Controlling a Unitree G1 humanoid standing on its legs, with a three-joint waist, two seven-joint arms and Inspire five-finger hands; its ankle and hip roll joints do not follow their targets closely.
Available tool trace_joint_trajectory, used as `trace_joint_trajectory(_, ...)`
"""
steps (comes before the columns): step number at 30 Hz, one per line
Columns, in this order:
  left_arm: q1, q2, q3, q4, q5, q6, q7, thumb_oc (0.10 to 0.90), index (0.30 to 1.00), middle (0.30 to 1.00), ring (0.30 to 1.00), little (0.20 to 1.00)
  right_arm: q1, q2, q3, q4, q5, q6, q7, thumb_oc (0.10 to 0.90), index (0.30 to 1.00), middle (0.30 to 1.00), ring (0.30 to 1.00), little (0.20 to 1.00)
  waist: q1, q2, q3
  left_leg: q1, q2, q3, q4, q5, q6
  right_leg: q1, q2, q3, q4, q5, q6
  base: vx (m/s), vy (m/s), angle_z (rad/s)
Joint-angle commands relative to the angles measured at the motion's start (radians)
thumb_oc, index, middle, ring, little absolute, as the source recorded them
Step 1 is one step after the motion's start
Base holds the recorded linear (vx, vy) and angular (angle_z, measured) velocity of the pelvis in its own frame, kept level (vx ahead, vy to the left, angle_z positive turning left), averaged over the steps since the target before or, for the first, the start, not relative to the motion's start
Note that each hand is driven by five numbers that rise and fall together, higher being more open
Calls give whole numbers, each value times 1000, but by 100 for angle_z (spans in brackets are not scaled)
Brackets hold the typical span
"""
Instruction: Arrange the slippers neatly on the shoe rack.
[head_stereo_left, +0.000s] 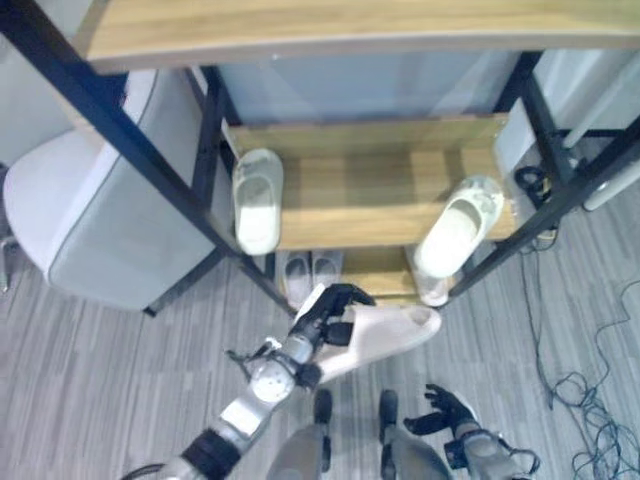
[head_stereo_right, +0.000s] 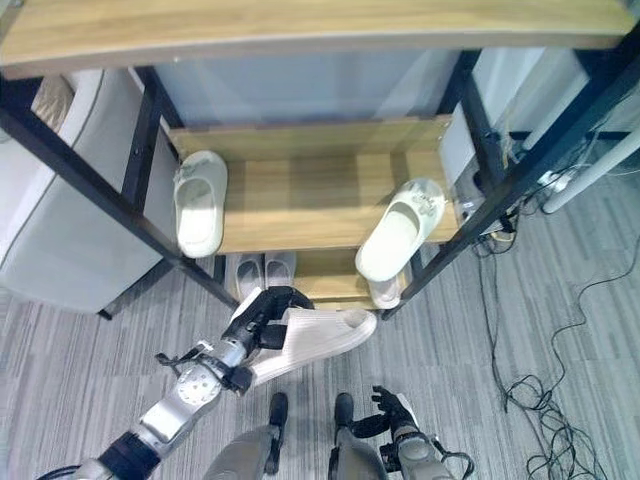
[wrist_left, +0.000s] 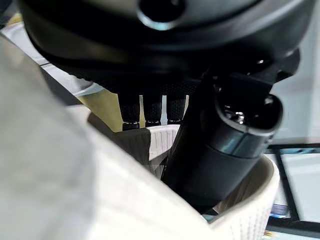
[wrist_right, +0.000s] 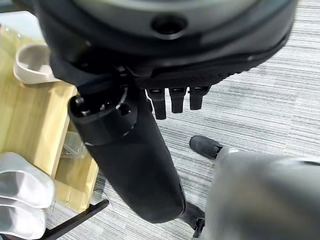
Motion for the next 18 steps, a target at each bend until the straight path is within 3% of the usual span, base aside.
trace_joint_trajectory(1,-85,-30,52,-96,65,-98,78,400,300,300,300,300,38,-39,-11,-136,48,-59,-40,800,900,900,900,900,-8,-7,-2,-156,11,-15,201,-46,-33,-91,-15,20,246,-195,13,-114,-7,-7)
trace_joint_trajectory(3,-114,-37,65,-93,71,-102,101,400,300,300,300,300,24,-43,-20,-162,49,-64,-61,800,900,900,900,900,-11,-2,-4,-219,22,-7,272,-68,-25,-155,-16,23,324,-231,3,-115,8,-5)
trace_joint_trajectory(4,-161,-38,72,-90,95,-95,136,400,300,300,300,300,2,-47,-26,-194,47,-70,-86,800,900,900,900,900,-20,7,13,-281,25,-5,358,-94,-18,-228,-25,29,420,-252,-5,-108,20,-2)
trace_joint_trajectory(5,-163,-39,72,-89,95,-95,137,400,300,300,300,300,2,-48,-26,-195,47,-69,-87,800,900,900,900,900,-20,7,11,-289,24,-5,366,-98,-18,-236,-25,29,428,-255,-5,-93,38,5)
trace_joint_trajectory(7,-231,-16,102,-111,127,-95,190,400,300,300,300,300,-34,-61,-40,-253,40,-84,-125,800,900,900,900,900,-35,24,31,-401,24,2,512,-173,-9,-365,-30,58,592,-334,-14,-55,51,-2)
trace_joint_trajectory(9,-257,-5,121,-122,128,-98,204,400,300,300,300,300,-65,-66,-44,-273,39,-85,-139,800,900,900,900,900,-40,30,40,-472,24,11,561,-159,-2,-445,-31,66,646,-321,-23,-160,64,-10)
trace_joint_trajectory(12,-357,18,150,-126,158,-87,260,400,300,300,300,300,-138,-81,-36,-335,8,-94,-174,800,900,900,900,900,-46,50,56,-640,25,23,716,-214,16,-607,-29,102,790,-371,-37,-94,98,-19)
trace_joint_trajectory(13,-423,40,163,-128,187,-78,288,400,300,300,300,300,-198,-86,-40,-378,1,-101,-191,800,900,900,900,900,-54,64,64,-722,33,22,820,-283,23,-693,-26,128,893,-433,-38,-28,144,-33)
trace_joint_trajectory(18,-548,100,196,-87,224,-68,377,400,300,300,300,300,-303,-100,-30,-458,-46,-113,-223,800,900,900,900,900,-61,88,90,-921,42,13,1054,-358,33,-900,-24,151,1141,-499,-36,6,53,-31)
